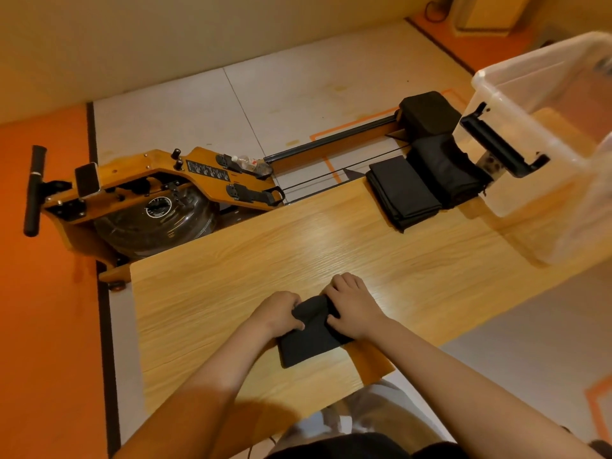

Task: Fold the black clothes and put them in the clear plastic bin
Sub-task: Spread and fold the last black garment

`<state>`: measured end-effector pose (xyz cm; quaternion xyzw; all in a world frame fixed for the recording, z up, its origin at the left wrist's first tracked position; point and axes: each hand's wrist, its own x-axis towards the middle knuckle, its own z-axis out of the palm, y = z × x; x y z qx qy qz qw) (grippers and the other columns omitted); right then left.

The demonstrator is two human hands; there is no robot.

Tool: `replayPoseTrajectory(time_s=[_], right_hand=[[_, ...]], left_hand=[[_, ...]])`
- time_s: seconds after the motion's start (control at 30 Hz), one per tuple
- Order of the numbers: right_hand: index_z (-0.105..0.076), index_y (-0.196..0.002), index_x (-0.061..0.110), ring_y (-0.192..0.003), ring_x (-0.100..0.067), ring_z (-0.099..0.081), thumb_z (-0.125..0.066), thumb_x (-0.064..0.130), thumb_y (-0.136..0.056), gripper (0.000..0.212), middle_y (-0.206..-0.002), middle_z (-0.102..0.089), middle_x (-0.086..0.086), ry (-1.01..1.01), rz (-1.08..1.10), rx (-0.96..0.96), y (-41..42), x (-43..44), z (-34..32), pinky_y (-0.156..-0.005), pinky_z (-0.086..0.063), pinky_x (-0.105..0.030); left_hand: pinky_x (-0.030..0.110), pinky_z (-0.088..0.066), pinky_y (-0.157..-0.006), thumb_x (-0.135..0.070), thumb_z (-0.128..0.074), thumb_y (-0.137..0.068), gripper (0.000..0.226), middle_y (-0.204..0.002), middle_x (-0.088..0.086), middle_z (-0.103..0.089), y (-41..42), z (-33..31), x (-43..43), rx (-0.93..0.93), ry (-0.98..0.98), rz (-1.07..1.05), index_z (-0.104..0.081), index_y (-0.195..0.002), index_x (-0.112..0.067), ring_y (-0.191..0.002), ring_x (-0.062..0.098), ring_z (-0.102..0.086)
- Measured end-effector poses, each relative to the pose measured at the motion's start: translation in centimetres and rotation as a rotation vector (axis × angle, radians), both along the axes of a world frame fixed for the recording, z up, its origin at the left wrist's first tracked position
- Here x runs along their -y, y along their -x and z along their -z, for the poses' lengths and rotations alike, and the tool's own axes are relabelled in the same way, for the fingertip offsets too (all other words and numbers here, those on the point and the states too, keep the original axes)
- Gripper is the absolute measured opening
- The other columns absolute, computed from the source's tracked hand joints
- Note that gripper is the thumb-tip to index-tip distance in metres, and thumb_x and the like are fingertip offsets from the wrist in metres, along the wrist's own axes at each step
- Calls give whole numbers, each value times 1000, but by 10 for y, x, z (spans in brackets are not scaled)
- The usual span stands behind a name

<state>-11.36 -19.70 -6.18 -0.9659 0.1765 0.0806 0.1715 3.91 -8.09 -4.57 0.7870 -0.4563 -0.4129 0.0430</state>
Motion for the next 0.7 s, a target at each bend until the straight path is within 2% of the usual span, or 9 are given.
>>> replayPoseTrajectory(time_s=[0.1, 0.23, 0.27, 0.33, 0.43, 0.53, 0.6, 0.7], right_hand=[[-62, -107, 10, -105, -25, -46, -63, 24, -78, 32, -105, -52, -6, -52, 26, 74, 9, 10, -6, -97, -34, -35], [-59, -99, 16, -94, -15, -51, -64, 18, -80, 21, -96, -56, 3, -147, 115, 186, 15, 37, -34, -95, -33, -27], [-58, -97, 17, -91, -15, -51, -66, 15, -79, 20, -93, -58, 4, -135, 135, 239, 17, 45, -41, -90, -33, -26], [-58, -92, 19, -86, -15, -54, -72, 12, -74, 24, -88, -59, 5, -56, 160, 366, 23, 58, -52, -84, -36, -26], [-60, -92, 21, -89, -15, -57, -78, 10, -68, 32, -92, -62, 5, 43, 169, 393, 34, 73, -51, -85, -41, -25], [-62, -93, 22, -94, -15, -59, -82, 9, -59, 41, -97, -63, 6, 77, 120, 273, 54, 70, -27, -88, -44, -26], [-65, -94, 25, -100, -12, -56, -84, 18, -59, 40, -103, -64, 8, 115, 70, 177, 72, 60, -5, -89, -44, -25], [-66, -98, 23, -108, -14, -51, -70, 25, -76, 22, -111, -63, 4, 118, 35, 184, 90, 53, 10, -95, -40, -28]], left_hand=[[28, -38, -73, -25, -72, -82, 19, -99, -3, -48, -4, -7, 5, -55, 46, 17, -54, -87, -23, -93, 16, -48], [28, -47, -76, -15, -72, -82, 21, -95, -7, -60, -9, -32, 23, -203, 234, -64, -55, -83, -27, -91, 14, -56], [31, -49, -77, -13, -71, -82, 20, -92, -9, -62, -9, -38, 29, -180, 311, -79, -57, -84, -27, -89, 12, -57], [29, -48, -78, -10, -69, -82, 19, -90, -13, -62, -5, -47, 40, 0, 510, -74, -60, -87, -27, -88, 6, -55], [22, -35, -83, -6, -68, -78, 22, -96, -13, -60, 6, -44, 52, 264, 731, -65, -61, -89, -25, -96, 6, -49], [19, -29, -86, 1, -75, -66, 35, -98, -9, -60, 22, -12, 46, 330, 658, 43, -61, -89, -22, -100, 10, -48], [19, -29, -90, -1, -79, -63, 39, -100, -8, -60, 36, 10, 33, 333, 590, 103, -63, -91, -23, -102, 10, -47], [25, -27, -98, -20, -71, -80, 21, -107, -9, -62, 50, 20, 17, 368, 575, 102, -69, -101, -25, -106, 11, -50]])
